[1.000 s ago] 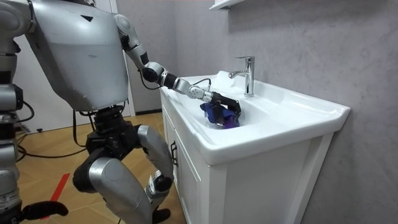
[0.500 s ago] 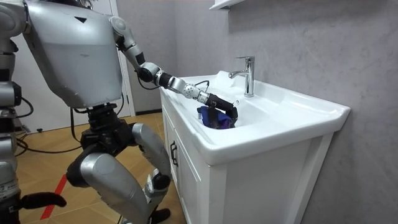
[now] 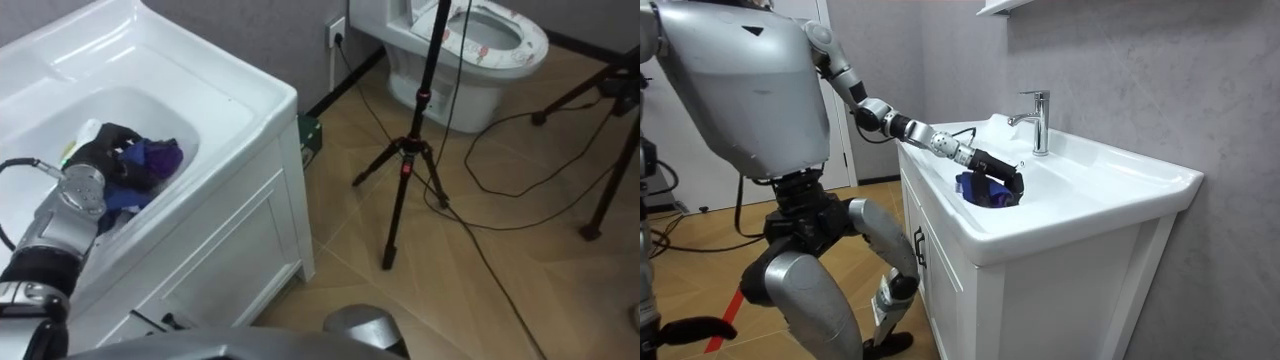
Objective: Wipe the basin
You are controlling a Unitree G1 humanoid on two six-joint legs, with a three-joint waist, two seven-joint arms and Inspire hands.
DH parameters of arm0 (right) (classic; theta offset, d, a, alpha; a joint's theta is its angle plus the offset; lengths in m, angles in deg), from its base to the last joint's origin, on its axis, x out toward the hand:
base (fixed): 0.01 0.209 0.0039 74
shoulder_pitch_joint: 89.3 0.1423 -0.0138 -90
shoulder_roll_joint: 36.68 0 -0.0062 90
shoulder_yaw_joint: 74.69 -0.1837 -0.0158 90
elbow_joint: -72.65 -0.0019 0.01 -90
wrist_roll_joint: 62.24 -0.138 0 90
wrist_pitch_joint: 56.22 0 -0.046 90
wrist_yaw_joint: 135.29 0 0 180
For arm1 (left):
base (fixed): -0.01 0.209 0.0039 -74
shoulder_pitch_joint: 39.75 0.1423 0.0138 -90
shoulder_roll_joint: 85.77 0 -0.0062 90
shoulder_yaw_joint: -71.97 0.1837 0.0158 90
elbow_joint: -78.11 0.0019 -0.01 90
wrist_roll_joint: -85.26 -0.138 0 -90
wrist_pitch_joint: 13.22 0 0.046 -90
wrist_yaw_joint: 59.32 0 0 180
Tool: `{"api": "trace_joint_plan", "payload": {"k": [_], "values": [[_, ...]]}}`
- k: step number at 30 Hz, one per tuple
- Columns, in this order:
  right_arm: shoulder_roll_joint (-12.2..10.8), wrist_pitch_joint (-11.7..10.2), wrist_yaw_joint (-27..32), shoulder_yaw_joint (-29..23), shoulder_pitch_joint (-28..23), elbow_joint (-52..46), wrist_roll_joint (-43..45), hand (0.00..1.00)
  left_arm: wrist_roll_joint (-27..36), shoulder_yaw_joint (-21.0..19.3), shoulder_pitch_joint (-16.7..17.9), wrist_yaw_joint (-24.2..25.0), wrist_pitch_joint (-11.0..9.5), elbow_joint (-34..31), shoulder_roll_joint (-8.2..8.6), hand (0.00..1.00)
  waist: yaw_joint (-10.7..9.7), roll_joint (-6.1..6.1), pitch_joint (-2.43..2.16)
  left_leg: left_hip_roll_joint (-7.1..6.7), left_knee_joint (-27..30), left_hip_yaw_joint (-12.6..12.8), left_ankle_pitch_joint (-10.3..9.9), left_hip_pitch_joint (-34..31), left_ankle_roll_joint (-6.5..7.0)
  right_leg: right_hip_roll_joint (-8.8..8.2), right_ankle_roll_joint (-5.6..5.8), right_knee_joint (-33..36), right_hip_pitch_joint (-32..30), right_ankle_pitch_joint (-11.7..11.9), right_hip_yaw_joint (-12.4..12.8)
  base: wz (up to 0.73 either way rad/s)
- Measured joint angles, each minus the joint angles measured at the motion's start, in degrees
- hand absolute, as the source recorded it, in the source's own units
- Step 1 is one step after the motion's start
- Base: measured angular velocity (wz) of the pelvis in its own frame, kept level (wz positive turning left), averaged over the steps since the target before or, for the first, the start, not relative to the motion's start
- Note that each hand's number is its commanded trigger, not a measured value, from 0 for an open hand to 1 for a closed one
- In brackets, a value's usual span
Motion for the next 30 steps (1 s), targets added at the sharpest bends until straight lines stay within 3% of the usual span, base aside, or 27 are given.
{"api": "trace_joint_plan", "payload": {"k": [2,3,5,8,11,16,18,21,27,30], "values": [[-0.27,0.46,-0.99,0.02,-0.15,-0.15,0.02,0.0,-2.26,0.03,-0.09,0.2,0.01,-0.02,-0.34,1.0,-0.3,-0.06,0.08,0.67,0.92,0.68,0.03,0.3,0.05,-0.3,-0.02,-1.12,0.78,0.4,-0.55,-0.11],[-0.78,1.11,-1.64,0.03,-0.25,-0.22,0.01,0.0,-3.81,0.07,-0.61,0.19,0.0,0.0,-0.57,1.0,-0.38,-0.37,0.4,0.8,1.25,0.99,0.03,0.28,0.05,-0.43,0.02,-1.13,0.88,0.4,-0.79,0.0],[-0.98,2.12,-2.35,0.04,-0.24,-0.3,0.02,0.0,-5.7,0.03,-0.95,0.06,-0.03,0.0,-0.84,1.0,-0.32,-0.75,0.63,1.17,1.78,0.94,0.03,0.03,0.05,-0.24,0.04,-1.1,0.85,0.43,-0.75,-0.03],[-0.49,2.53,-2.49,-0.01,-0.24,-0.57,-0.02,0.0,-8.2,0.03,-1.14,-1.0,-0.26,0.92,-0.93,1.0,0.16,-0.67,0.83,1.36,1.78,0.76,0.0,-0.21,0.05,0.91,0.21,-1.08,0.35,0.3,1.22,-0.14],[-0.44,3.1,-2.56,-0.01,-0.41,-1.39,-0.05,0.0,-9.64,-0.12,-1.15,-1.76,-0.32,2.19,-1.32,1.0,0.94,-0.05,0.62,1.34,1.02,0.5,0.0,-0.27,0.05,1.56,0.24,-0.83,-0.61,0.68,2.39,-0.2],[0.03,3.78,-2.88,-0.09,-0.88,-1.96,0.13,0.0,-17.33,-0.17,-0.84,-2.13,-0.48,5.33,-1.86,1.0,1.3,0.42,0.41,0.97,0.12,0.12,0.01,0.0,0.06,1.93,-0.23,-0.77,-0.76,1.02,2.91,-0.05],[0.12,3.7,-2.59,-0.78,-0.7,-2.21,0.55,0.0,-21.06,-0.16,-0.46,-2.15,-0.41,7.45,-3.12,1.0,1.24,0.74,0.48,0.51,-0.25,-0.63,0.01,-0.22,0.05,1.98,-0.72,-0.84,-0.78,1.29,3.05,-0.02],[0.06,3.7,-2.61,-2.19,-0.56,-2.27,1.58,0.0,-25.89,-0.17,0.12,-2.23,-0.19,10.53,-4.78,1.0,1.49,1.11,0.39,-0.03,-1.18,-0.67,0.0,-0.17,0.05,1.78,-0.43,-1.01,-0.77,1.47,3.23,0.02],[0.48,3.58,-2.46,-2.28,-0.38,-2.14,4.29,0.0,-28.39,-1.25,3.3,-3.62,0.39,14.79,-7.72,1.0,2.26,2.36,-0.13,-0.66,-2.71,-0.85,-0.04,-0.11,-0.01,1.54,-0.47,-2.81,-0.04,2.19,3.03,0.07],[0.67,3.68,-2.38,-2.29,-0.1,-2.19,5.62,0.0,-30.62,-1.22,5.81,-5.16,2.04,14.95,-7.61,1.0,2.83,2.15,-0.16,-2.19,-4.89,-0.62,-0.03,1.39,0.0,0.48,-0.59,-2.87,0.37,2.17,2.04,0.08]]}}
